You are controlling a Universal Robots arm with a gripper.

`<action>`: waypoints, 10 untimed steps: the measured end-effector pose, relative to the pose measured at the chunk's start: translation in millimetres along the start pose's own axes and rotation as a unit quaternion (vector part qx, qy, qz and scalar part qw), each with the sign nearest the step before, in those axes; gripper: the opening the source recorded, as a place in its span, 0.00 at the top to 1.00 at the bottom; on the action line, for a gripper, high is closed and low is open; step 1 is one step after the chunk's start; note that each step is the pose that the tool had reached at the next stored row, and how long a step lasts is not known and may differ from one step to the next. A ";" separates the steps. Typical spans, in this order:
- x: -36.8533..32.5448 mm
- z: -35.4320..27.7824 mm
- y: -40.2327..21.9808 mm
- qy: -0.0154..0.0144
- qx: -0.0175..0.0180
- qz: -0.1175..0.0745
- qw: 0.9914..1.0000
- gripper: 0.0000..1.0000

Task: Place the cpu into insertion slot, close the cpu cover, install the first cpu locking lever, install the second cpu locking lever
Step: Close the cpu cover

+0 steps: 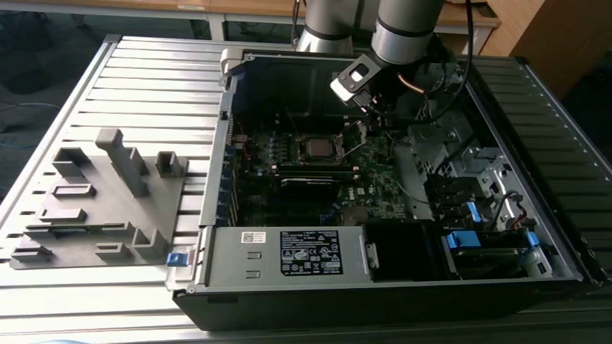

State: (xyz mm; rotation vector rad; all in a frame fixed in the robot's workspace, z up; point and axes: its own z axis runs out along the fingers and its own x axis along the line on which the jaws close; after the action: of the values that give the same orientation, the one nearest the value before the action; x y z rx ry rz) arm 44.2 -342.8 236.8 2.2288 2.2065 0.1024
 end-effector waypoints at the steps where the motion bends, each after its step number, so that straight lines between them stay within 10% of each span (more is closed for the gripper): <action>1: 0.0 0.0 -0.8 0.000 0.000 0.000 1.000 0.89; 10: -0.1 -0.6 -12.1 0.000 0.000 0.000 1.000 0.89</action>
State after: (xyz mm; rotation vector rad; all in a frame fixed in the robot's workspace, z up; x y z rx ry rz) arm 32.1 -342.8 236.8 2.2289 2.2065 0.1025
